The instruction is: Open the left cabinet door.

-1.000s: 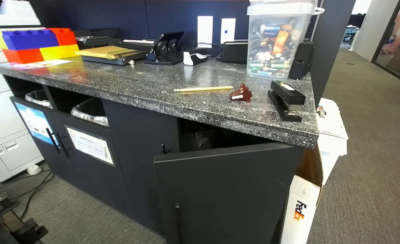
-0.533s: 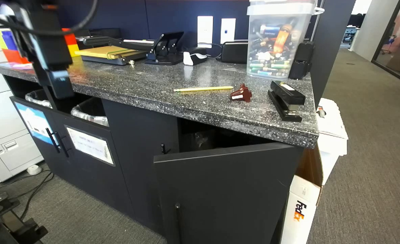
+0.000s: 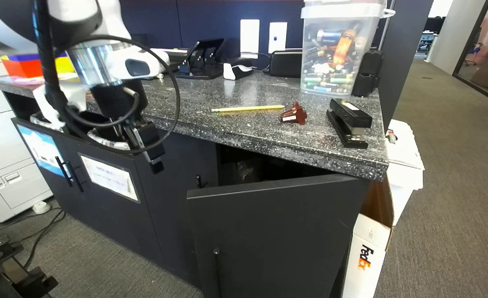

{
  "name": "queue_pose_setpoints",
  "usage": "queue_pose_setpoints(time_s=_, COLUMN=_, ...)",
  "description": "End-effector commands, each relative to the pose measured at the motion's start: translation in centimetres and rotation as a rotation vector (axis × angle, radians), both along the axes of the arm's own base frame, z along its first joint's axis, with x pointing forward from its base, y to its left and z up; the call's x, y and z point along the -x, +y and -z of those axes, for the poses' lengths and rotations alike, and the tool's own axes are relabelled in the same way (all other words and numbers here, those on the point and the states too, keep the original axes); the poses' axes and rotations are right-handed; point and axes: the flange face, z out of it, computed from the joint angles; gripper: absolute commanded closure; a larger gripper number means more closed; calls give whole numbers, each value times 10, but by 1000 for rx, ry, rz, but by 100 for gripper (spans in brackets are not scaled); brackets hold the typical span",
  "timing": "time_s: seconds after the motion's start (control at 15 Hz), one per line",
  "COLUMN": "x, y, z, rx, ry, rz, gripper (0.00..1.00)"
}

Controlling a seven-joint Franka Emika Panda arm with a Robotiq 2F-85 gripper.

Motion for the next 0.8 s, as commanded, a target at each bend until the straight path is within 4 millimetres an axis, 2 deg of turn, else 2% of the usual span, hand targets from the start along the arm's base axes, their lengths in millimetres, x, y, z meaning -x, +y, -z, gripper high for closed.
queue_pose_setpoints(time_s=0.0, x=-29, y=2, z=35, rx=34, ry=-61, rz=26, gripper=0)
queue_pose_setpoints(time_s=0.47, x=-44, y=-1, z=96, rx=103, ry=-138, rz=39, gripper=0)
queue_pose_setpoints(time_s=0.73, x=-51, y=-4, z=117, rx=121, ry=-188, rz=55, gripper=0)
